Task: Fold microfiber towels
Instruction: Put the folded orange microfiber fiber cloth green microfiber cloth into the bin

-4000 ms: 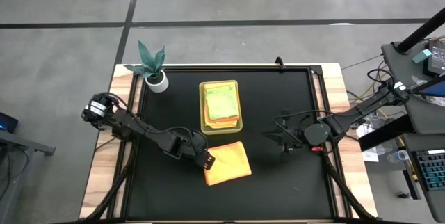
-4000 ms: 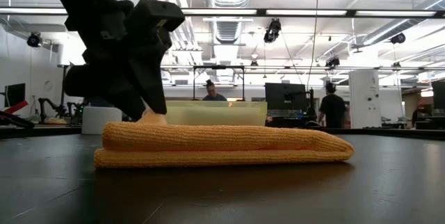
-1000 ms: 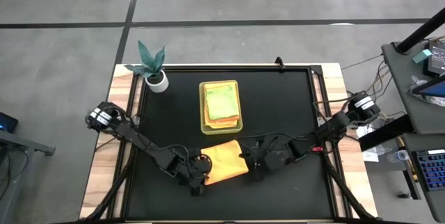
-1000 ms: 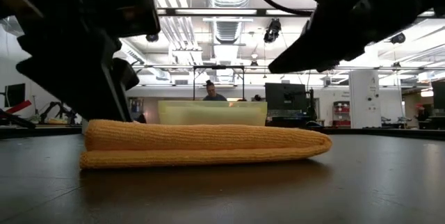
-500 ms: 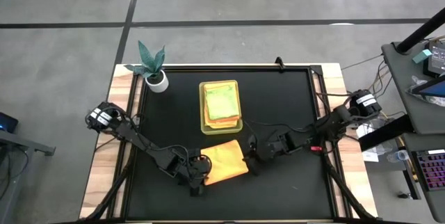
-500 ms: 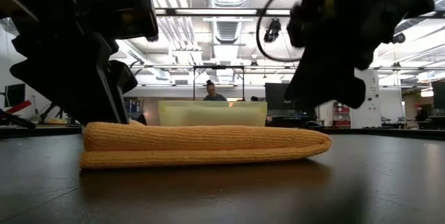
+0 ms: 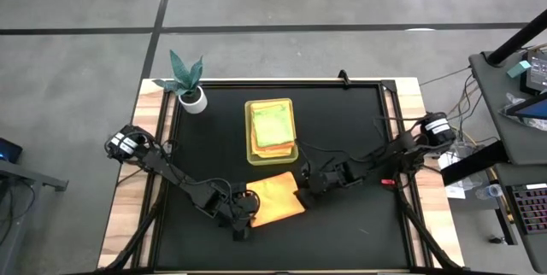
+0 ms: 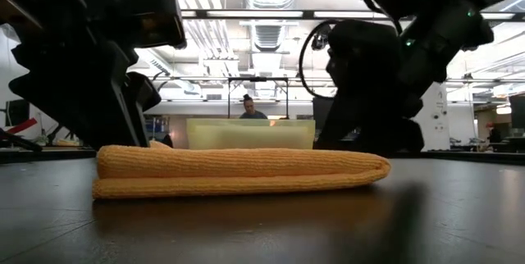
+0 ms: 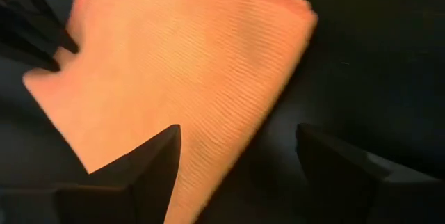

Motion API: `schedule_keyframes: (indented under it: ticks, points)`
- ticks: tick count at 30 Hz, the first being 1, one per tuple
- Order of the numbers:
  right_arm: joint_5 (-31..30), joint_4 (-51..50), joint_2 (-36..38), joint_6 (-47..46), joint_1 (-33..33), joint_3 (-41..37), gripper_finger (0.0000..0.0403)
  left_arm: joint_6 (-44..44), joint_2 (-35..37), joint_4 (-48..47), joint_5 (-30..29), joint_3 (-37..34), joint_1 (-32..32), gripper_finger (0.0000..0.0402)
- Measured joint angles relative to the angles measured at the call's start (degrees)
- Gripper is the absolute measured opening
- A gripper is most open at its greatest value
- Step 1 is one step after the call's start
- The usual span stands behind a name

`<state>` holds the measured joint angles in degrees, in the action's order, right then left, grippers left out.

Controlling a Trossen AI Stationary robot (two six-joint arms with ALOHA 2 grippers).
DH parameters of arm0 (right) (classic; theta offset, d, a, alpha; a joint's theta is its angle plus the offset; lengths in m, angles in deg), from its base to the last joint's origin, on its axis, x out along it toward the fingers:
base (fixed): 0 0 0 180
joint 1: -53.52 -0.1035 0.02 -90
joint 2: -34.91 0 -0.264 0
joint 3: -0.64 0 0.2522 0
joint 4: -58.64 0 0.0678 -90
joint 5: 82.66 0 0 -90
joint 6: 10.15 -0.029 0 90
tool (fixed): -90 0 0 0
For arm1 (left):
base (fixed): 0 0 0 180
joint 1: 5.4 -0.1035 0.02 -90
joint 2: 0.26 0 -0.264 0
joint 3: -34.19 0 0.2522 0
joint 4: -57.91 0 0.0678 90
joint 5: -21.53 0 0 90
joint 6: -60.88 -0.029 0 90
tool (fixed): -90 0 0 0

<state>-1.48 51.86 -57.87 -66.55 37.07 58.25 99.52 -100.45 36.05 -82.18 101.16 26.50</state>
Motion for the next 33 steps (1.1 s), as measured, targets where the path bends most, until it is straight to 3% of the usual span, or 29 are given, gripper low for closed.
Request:
schedule_keyframes:
  ticks: [7,14,19,28,33]
  points:
    - [3.15,10.56,-5.09,0.0,0.33,0.07,0.0273,0.0,0.02,-0.09,0.0,-0.14,0.0,0.0086]
    - [3.53,15.64,-6.79,1.14,0.95,0.02,0.0248,0.0,0.02,-0.02,0.0,-0.2,0.0,0.0086]
    - [3.64,15.73,-6.83,1.4,1.29,0.0,0.0194,0.0,0.02,0.02,0.02,-0.22,0.04,0.0086]
    - [3.5,15.87,-6.74,5.13,1.4,0.0,0.0024,0.0,0.07,0.03,-0.04,-0.22,0.04,0.0086]
    - [5.81,15.12,-5.08,8.46,2.28,0.0,0.0013,0.0,1.45,-0.08,-0.09,-0.22,0.24,0.0086]
